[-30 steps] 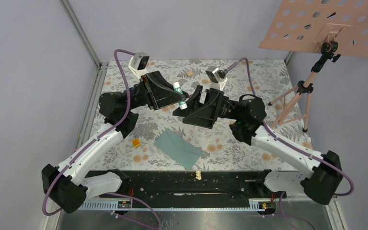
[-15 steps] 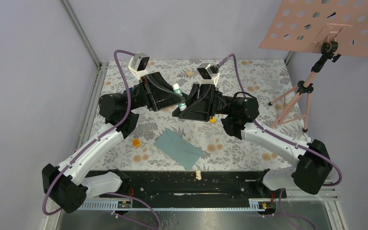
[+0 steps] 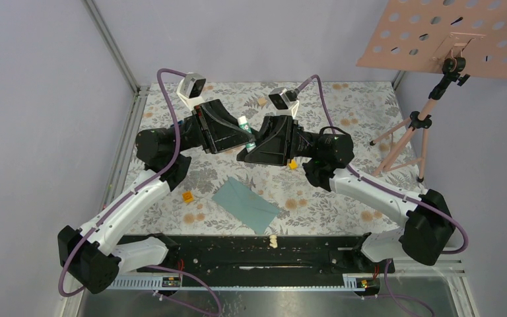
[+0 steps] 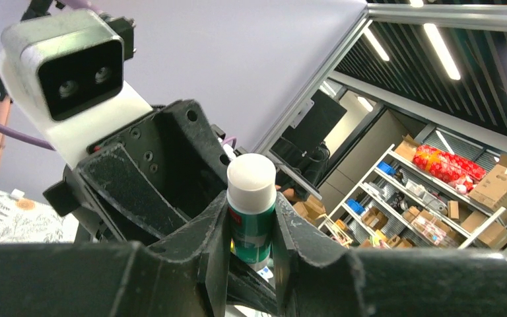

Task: Place the letter into the envelope and seal it
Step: Screw the solid glue.

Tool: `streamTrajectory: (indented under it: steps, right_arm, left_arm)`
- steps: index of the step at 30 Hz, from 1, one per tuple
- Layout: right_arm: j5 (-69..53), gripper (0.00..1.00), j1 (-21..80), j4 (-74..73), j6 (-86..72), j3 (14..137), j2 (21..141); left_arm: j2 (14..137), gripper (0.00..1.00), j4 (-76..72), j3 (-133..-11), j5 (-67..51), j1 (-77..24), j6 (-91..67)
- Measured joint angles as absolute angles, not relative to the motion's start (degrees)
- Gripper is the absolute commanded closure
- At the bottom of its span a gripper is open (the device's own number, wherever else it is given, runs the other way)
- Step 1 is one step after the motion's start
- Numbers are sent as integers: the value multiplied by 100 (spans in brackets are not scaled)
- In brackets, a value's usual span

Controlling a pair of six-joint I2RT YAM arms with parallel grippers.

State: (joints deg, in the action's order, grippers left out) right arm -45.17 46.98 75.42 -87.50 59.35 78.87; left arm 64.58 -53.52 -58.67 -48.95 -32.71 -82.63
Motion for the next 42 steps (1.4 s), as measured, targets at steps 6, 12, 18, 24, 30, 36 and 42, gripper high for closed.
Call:
streamTrajectory:
  steps: [6,12,18,24,30,36,42]
  right_arm:
    - [-4519,58,4696,7717,-8886,5935,7924]
    - [-4571,90,4698,7762,-9013,5935,8012]
    - [-4626,100,4696,7780,-9089,5975,8060]
    - [-4617,100,4685,6532,-8167,6093,7762]
    - [-3743,100,4757,2805,-5725,6473,6578]
    - [-2954,100,4884,845,-4346,6982,6370]
    - [-1767,77,5363,-405,-3409,7531,6431]
  left_arm:
    - [6447,100,-5273,-5876,-4982,-3256,-8184]
    - [6427,100,-5247,-5878,-5037,-3253,-8106]
    - [6416,100,-5227,-5881,-5076,-3249,-8047]
    - [6125,100,-4095,-6042,-5015,-3175,-7286]
    - [5927,100,-2753,-6316,-4764,-3262,-6305]
    - [5999,100,-2263,-6333,-4685,-3256,-5988]
    - [6042,100,-2099,-6333,-4689,-3227,-5961]
